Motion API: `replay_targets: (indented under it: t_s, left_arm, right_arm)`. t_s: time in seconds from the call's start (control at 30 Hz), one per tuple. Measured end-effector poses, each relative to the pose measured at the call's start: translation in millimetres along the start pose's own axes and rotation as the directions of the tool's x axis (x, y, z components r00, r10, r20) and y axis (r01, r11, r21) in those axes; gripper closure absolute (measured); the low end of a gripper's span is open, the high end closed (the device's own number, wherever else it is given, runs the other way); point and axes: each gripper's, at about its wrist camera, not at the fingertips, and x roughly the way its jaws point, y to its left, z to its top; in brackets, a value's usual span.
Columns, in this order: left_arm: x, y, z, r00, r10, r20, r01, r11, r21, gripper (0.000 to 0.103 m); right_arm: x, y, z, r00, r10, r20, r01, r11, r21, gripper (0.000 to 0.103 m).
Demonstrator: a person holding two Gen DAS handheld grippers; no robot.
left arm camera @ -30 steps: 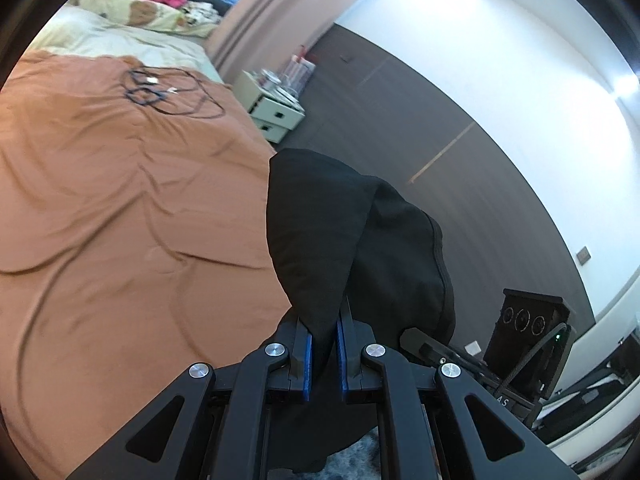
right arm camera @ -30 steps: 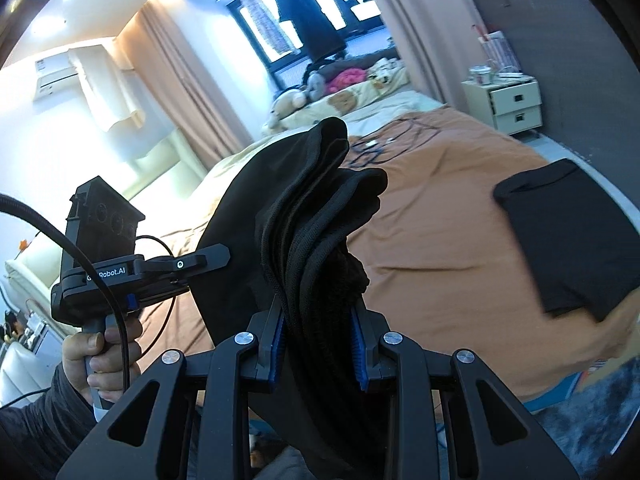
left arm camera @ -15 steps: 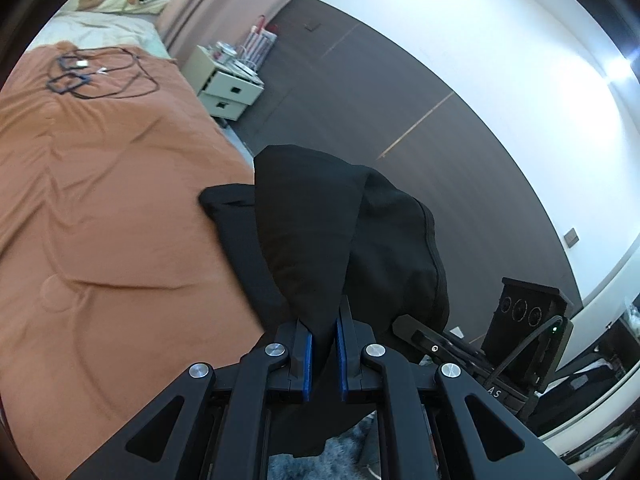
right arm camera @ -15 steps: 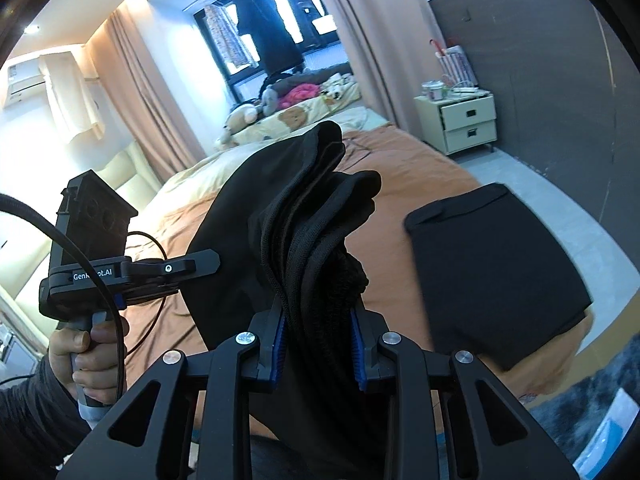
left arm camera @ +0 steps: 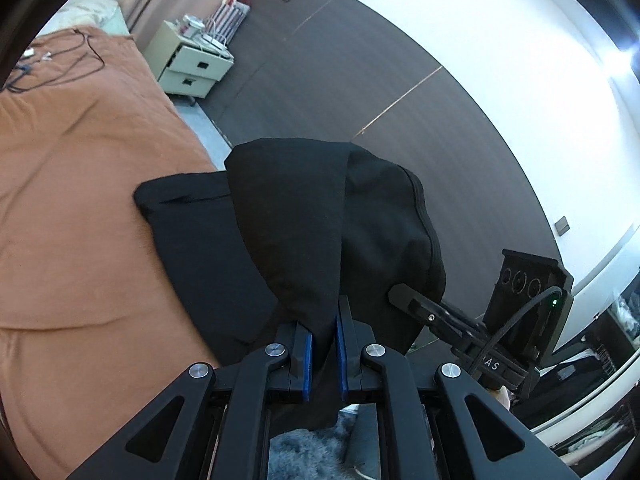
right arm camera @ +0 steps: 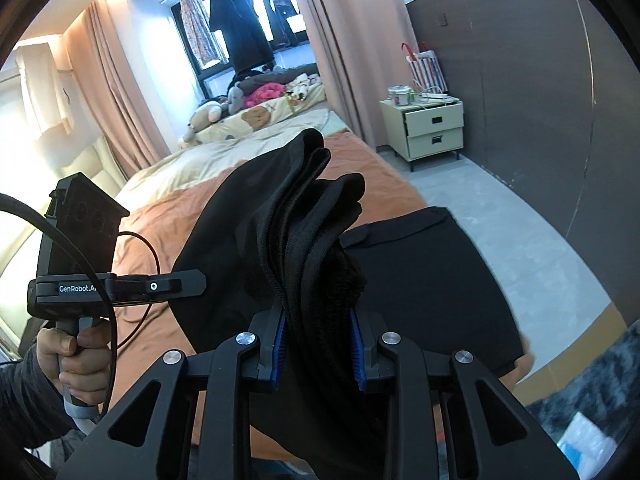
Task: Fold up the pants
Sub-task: 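Lift the folded pants with both grippers and carry them toward the bed corner, then lower the folded pants onto the duvet and open both grippers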
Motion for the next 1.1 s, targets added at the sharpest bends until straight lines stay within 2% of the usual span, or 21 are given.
replay_targets:
  t_s: [0.47,0.7,0.77,0.8,0.83,0.87,0.9,0.93,1.1]
  left_arm:
    - [84,45,28,0.998,-0.042,-0.045,0.037,0.994,-0.104,0.093]
    - [96,70,41,0.999,0.0,-0.035,-0.004,0.992,-0.127,0.093]
    - [99,77,46,0.999,0.046,-0.026,-0.048,0.994,-0.096,0.092]
    - [102,81,47,0.996,0.085,-0.034,-0.087,0.993,-0.079,0.091]
    - [105,87,47,0.991,0.124,-0.05,-0.127,0.989,-0.075,0.081]
    - [109,97,47,0.985,0.153,-0.074,-0.16,0.983,-0.093,0.074]
    - [110,106,47,0.983,0.161,-0.085,-0.17,0.979,-0.116,0.062]
    - [109,114,45,0.983,0.163,-0.082,-0.173,0.975,-0.142,0.059]
    - [105,141,45,0.983,0.168,-0.073,-0.18,0.963,-0.202,0.059]
  right_arm:
    - [16,8,8,0.994,-0.08,-0.077,0.081,0.997,0.012,0.082]
    - [46,16,26,0.989,-0.095,-0.111,0.098,0.995,0.016,0.081]
    - [54,19,28,0.989,-0.111,-0.099,0.112,0.994,-0.002,0.074]
    - [61,20,28,0.987,-0.126,-0.102,0.126,0.992,-0.006,0.061]
    - [68,17,26,0.982,-0.149,-0.116,0.15,0.989,-0.004,0.051]
    - [72,15,24,0.974,-0.188,-0.126,0.19,0.982,0.003,0.048]
    - [73,14,22,0.971,-0.2,-0.128,0.204,0.979,0.013,0.048]
    - [69,14,19,0.974,-0.191,-0.123,0.197,0.98,0.037,0.048]
    - [47,24,-1,0.977,-0.19,-0.1,0.198,0.977,0.075,0.048]
